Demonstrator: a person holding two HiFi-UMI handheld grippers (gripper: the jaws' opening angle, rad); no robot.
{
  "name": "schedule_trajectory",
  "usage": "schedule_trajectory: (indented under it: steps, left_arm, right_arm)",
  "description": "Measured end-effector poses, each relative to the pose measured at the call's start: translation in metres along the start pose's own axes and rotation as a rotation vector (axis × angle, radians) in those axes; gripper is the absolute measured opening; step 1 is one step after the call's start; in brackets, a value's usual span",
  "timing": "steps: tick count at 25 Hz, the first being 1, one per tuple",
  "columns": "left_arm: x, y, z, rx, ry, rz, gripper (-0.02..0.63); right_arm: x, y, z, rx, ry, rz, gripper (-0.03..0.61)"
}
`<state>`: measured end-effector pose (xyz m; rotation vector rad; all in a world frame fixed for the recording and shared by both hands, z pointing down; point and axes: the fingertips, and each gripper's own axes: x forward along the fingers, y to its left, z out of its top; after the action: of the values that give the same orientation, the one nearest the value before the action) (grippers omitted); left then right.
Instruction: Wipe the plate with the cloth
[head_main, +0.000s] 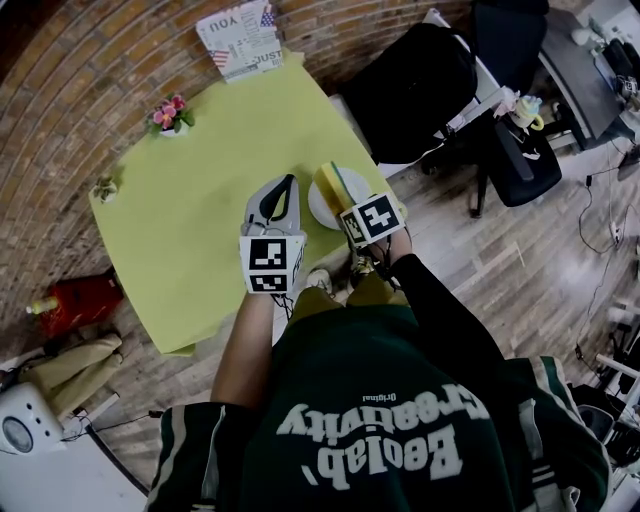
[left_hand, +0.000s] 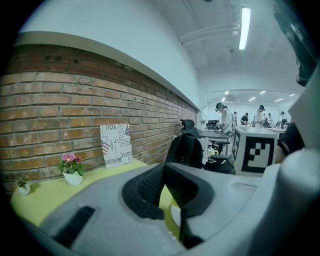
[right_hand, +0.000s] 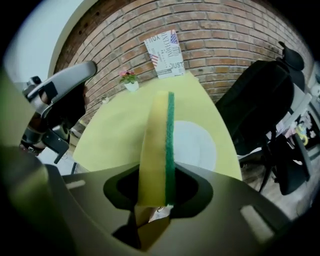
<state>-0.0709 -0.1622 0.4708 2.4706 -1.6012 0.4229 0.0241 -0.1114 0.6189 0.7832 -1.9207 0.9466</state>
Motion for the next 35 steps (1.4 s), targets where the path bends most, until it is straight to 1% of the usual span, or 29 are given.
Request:
schedule_trajectory:
  steps: [2, 4, 6, 8, 13, 17, 21, 24, 27, 29, 30, 33, 35]
  left_arm:
    - [-0.001, 0.001, 0.001, 0.000, -0.001, 0.005, 0.005]
    - [-0.003, 0.004, -0.001, -0.003, 0.001, 0.012, 0.005]
    - [-0.004, 0.006, -0.002, -0.006, 0.004, 0.018, 0.005]
    - [-0.004, 0.008, -0.003, -0.006, 0.007, 0.022, 0.005]
    - [-0.001, 0.010, -0.004, -0.009, 0.011, 0.015, 0.005]
    - [0.003, 0.007, -0.006, -0.006, 0.015, 0.006, 0.005]
    - [0.007, 0.002, 0.001, -0.001, 0.009, -0.009, 0.005]
    - [0.009, 0.001, 0.002, 0.001, 0.006, -0.011, 0.005]
    - [0.011, 0.000, 0.002, 0.004, 0.005, -0.014, 0.005]
    - [0.012, -0.001, 0.005, 0.005, 0.002, -0.016, 0.005]
    - [0.012, -0.002, 0.006, 0.006, -0.001, -0.018, 0.005]
    - [0.011, 0.001, 0.013, 0.005, -0.015, -0.016, 0.005]
    - [0.009, 0.004, 0.021, 0.003, -0.028, -0.010, 0.005]
  right_arm:
    - [0.009, 0.019, -0.005, -0.039, 0.033, 0.035, 0.140]
    - [0.017, 0.031, -0.013, -0.077, 0.072, 0.051, 0.140]
    - [0.022, 0.035, -0.019, -0.099, 0.095, 0.054, 0.140]
    - [0.023, 0.033, -0.019, -0.099, 0.097, 0.055, 0.140]
    - [0.020, 0.016, -0.015, -0.040, 0.083, 0.033, 0.140]
    - [0.012, -0.012, -0.015, 0.031, 0.066, -0.016, 0.140]
    - [0.002, -0.039, -0.016, 0.095, 0.042, -0.065, 0.140]
    - [-0.005, -0.052, -0.018, 0.122, 0.032, -0.092, 0.140]
    - [-0.006, -0.053, -0.018, 0.120, 0.025, -0.096, 0.140]
    - [-0.007, -0.052, -0.013, 0.089, -0.014, -0.097, 0.140]
    - [-0.008, -0.051, -0.008, 0.063, -0.055, -0.094, 0.140]
    - [-0.023, -0.045, 0.021, -0.023, -0.242, -0.082, 0.141]
    - [-0.042, -0.042, 0.045, -0.051, -0.373, -0.091, 0.140]
